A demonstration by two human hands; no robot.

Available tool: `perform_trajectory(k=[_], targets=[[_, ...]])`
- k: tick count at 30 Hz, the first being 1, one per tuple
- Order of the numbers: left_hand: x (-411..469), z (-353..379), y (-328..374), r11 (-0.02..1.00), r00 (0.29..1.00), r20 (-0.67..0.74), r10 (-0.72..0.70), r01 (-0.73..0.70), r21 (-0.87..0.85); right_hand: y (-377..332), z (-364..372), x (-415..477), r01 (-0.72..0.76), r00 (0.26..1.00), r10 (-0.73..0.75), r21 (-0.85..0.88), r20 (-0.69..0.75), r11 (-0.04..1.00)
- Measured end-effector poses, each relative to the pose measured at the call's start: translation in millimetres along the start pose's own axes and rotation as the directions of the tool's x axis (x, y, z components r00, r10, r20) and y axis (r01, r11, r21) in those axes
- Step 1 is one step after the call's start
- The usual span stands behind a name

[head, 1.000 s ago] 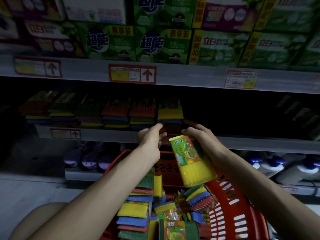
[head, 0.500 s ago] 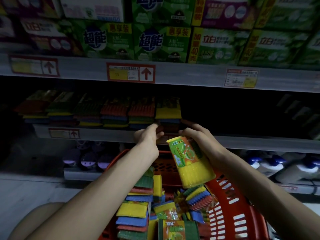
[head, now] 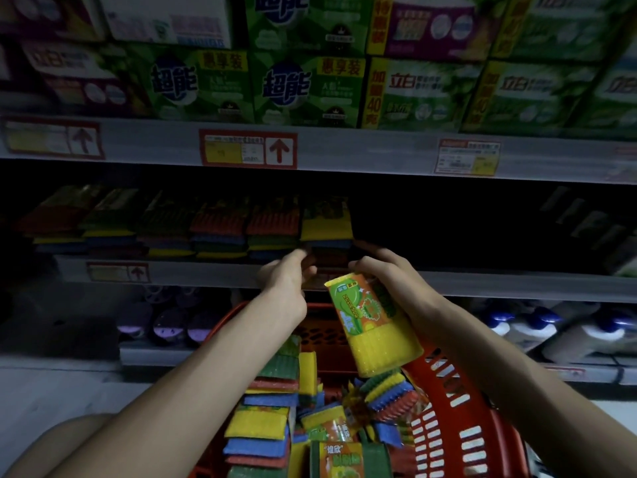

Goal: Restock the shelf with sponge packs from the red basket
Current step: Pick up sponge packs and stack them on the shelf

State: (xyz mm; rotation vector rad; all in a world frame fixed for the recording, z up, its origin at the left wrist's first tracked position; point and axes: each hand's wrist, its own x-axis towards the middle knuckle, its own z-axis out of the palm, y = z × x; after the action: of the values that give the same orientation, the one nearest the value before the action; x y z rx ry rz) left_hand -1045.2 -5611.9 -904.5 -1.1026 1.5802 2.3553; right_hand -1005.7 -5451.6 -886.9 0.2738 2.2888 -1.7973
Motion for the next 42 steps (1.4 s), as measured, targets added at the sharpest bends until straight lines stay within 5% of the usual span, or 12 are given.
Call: perform_trajectory(k=[7, 24, 31, 42], targets=[[-33, -24, -6, 0.981, 0.966, 0.24, -0.099, 0.055, 0.184, 2, -19, -13, -0.015, 0.999, 0.018, 0.061, -0.05, 0.998], [-73, -20, -36, 0.885, 0.815, 0.575, -0.079, -0.209, 0.417, 7, -40, -20, -0.063, 0.985, 0.107, 0.292, -0.137, 0.954], [-65, -13, -45, 0.835, 0.81, 0.582, -0.07, -0.271, 0.479, 17, -48, -4, -0.029, 0.971, 0.095, 0.283, -0.221, 0.959], [-50, 0, -27, 0.932, 0.896, 0.442, 0.051, -0.202, 0.302, 23, -40, -27, 0.075, 0.939, 0.002, 0.211, -0.343, 0.975]])
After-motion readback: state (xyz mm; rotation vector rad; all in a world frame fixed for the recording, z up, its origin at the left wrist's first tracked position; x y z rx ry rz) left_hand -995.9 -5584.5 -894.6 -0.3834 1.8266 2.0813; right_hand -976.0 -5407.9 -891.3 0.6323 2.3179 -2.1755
